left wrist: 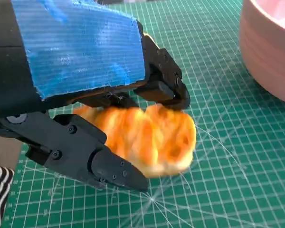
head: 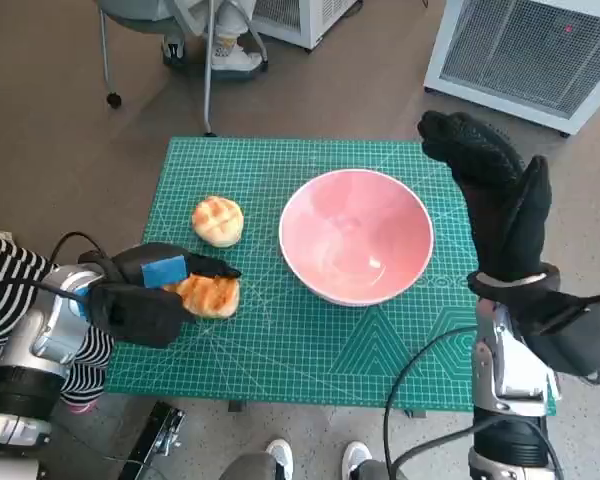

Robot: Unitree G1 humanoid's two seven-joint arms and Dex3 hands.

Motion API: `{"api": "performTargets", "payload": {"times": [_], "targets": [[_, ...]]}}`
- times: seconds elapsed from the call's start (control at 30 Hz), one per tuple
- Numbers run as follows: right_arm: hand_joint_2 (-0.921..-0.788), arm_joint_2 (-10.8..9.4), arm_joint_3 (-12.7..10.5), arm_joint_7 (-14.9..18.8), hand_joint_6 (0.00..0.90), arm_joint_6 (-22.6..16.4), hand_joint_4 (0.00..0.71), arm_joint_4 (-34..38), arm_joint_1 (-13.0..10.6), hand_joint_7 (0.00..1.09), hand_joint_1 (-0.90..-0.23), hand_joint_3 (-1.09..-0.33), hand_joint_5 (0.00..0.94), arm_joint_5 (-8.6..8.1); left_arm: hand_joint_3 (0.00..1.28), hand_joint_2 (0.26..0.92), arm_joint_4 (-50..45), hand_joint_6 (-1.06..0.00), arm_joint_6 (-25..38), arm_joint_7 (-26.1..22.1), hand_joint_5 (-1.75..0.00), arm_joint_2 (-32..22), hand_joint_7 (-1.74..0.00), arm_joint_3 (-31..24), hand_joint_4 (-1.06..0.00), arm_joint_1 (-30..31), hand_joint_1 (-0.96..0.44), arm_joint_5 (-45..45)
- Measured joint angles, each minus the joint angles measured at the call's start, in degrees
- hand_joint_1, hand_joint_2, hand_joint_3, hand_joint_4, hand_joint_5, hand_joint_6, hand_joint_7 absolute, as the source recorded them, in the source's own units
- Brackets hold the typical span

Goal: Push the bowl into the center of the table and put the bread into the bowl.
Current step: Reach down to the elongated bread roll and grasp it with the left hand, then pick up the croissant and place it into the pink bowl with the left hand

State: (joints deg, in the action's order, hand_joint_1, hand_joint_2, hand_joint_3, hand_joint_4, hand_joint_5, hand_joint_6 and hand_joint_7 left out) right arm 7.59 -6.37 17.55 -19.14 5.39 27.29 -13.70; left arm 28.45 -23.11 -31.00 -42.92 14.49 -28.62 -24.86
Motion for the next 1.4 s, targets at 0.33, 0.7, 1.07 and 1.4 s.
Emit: {"api": "performTargets", "payload": {"times": [0.33, 0.7, 1.07, 1.4], "targets": [[-0.921, -0.4, 0.1, -0.1, 0.146, -0.2, 0.202, 0.2, 0.0, 0.39, -0.727, -0.660, 0.001, 0.01, 0.11, 0.920, 5.2, -0.50, -3.8, 5.8, -1.17, 0.4, -1.25, 0.7, -0.72, -1.3, 0.00, -1.9], [-0.921, -1.0, 0.3, -0.1, 0.127, -0.9, 0.204, 0.3, -0.3, 0.39, -0.703, -0.685, 0.002, 0.16, 0.10, 0.921, 10.1, -0.51, -6.4, 8.9, -1.17, 0.6, -1.24, 2.3, -0.72, -3.6, 0.00, -3.0], [-0.921, -1.0, 0.2, -0.1, 0.123, -1.3, 0.204, 0.4, -0.5, 0.39, -0.697, -0.695, 0.001, 0.15, 0.10, 0.920, 10.3, -0.52, -7.1, 8.7, -1.15, 0.6, -1.24, 2.4, -0.72, -3.9, 0.00, -2.8], [-0.921, -1.1, 0.2, -0.1, 0.121, -1.4, 0.204, 0.4, -0.7, 0.39, -0.699, -0.694, 0.001, 0.15, 0.09, 0.920, 3.1, -0.53, -5.9, 4.8, -1.14, -0.5, -1.23, 0.5, -0.74, -1.2, 0.00, -0.2]]}}
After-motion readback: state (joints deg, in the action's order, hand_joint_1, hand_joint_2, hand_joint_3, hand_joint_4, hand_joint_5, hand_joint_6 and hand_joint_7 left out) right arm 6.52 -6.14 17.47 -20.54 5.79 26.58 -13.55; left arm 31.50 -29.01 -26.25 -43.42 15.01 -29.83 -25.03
